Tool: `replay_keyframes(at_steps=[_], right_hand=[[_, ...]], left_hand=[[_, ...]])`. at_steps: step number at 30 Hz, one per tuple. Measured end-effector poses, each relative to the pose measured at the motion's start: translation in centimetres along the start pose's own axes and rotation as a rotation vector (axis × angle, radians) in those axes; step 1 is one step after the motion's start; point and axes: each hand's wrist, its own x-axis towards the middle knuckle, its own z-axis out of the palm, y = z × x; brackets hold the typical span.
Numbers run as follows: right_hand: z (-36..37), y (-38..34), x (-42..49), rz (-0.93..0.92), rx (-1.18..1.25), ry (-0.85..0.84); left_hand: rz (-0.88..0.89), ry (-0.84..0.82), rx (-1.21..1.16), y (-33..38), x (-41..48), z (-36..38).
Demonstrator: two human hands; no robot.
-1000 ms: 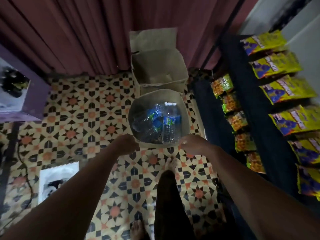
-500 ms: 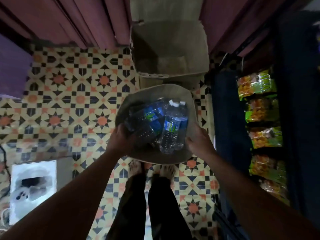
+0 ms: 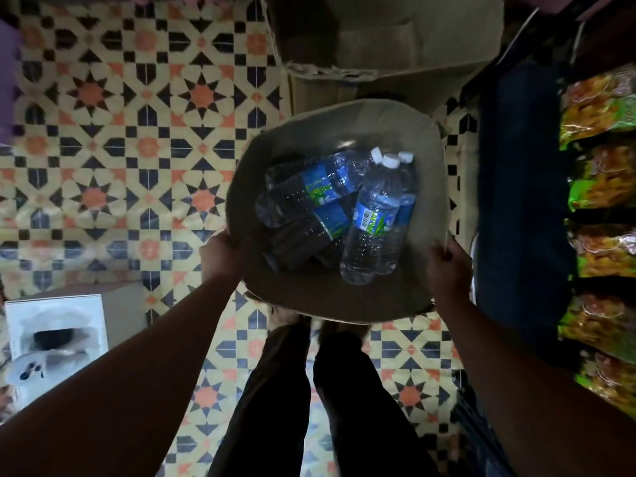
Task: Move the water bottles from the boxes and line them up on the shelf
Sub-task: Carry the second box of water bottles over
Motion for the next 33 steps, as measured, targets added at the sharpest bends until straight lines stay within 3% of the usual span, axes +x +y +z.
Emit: replay_keyframes(at_steps=[4,16,26,33], right_hand=[[0.5,0.3,1.0,0.053,-0.171,-0.055],[-0.7,0.3,0.6,-0.160,-0.399,-0.036],[-1.5,-1.8,0.8,-0.111,-0.440,0.007],[-2.1,0.3,-1.9,-0.208,-0.456,-0.017]], left_hand=[[-0.004,-0.018,0.102,-0.9,0.9,0.9],[0.122,-0.023,0.329,-0.1,1.5,-0.4],[0.119,-0.032,0.405,1.5,1.1,-2.8],[0.131,-0.057,0.419,-1.2,-0.6,-3.9]])
